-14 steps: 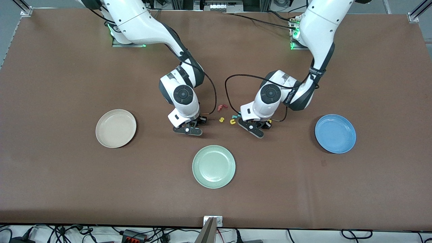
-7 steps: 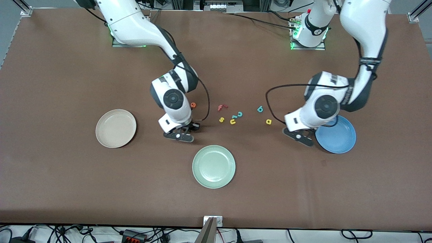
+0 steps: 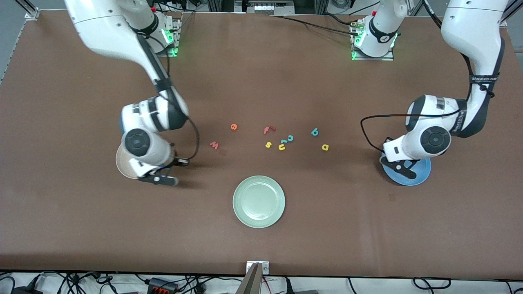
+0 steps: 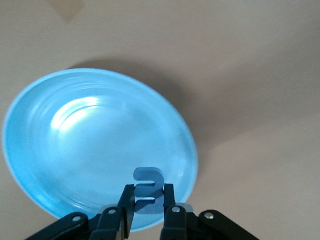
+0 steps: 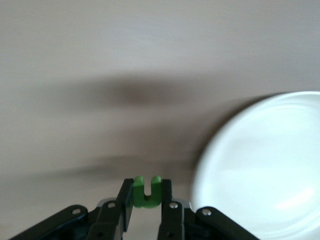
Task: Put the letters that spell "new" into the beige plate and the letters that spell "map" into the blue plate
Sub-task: 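Drop the 3 on the blue plate while the right gripper drops the u, then move both grippers back over the remaining letters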
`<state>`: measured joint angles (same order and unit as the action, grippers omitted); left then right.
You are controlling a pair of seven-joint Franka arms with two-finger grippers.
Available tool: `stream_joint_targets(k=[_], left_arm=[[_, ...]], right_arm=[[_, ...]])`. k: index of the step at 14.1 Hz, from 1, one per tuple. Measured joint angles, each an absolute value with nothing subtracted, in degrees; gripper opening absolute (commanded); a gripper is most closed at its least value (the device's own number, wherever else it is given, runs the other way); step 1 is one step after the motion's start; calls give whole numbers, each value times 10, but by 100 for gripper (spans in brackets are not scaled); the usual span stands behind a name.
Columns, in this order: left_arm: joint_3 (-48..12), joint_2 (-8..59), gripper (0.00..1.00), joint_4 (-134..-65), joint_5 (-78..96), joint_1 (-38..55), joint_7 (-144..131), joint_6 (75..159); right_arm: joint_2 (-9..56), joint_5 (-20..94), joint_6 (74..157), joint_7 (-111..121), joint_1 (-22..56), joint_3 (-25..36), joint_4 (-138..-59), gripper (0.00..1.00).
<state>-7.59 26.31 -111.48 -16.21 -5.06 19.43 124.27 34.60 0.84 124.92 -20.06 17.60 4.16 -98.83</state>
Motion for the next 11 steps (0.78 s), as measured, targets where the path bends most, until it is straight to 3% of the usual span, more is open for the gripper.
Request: stream_joint_targets(k=[1, 2, 4, 5, 6, 7, 11], left_arm=[[-76, 266, 67, -1120, -163, -60, 206, 1259], [-76, 270, 100, -1123, -163, -67, 214, 1270], [-79, 275, 100, -1126, -163, -73, 222, 1277], [-84, 275, 100, -1126, -163, -73, 222, 1277], [-94, 275, 100, -1125, -163, -74, 222, 1277], [-108, 273, 100, -1125, -163, -74, 220, 1277], [-199, 265, 100, -1122, -163, -72, 88, 1277]], right_arm=[[338, 8, 1249, -172, 153, 42, -1008, 24], [328, 8, 1249, -149, 136, 41, -1028, 24], [308, 8, 1250, -128, 116, 41, -1062, 24], [299, 8, 1250, -126, 114, 40, -1075, 37], [294, 8, 1251, -126, 114, 39, -1086, 78], [291, 8, 1253, -126, 114, 37, -1092, 100], [289, 8, 1260, -126, 114, 34, -1086, 100]])
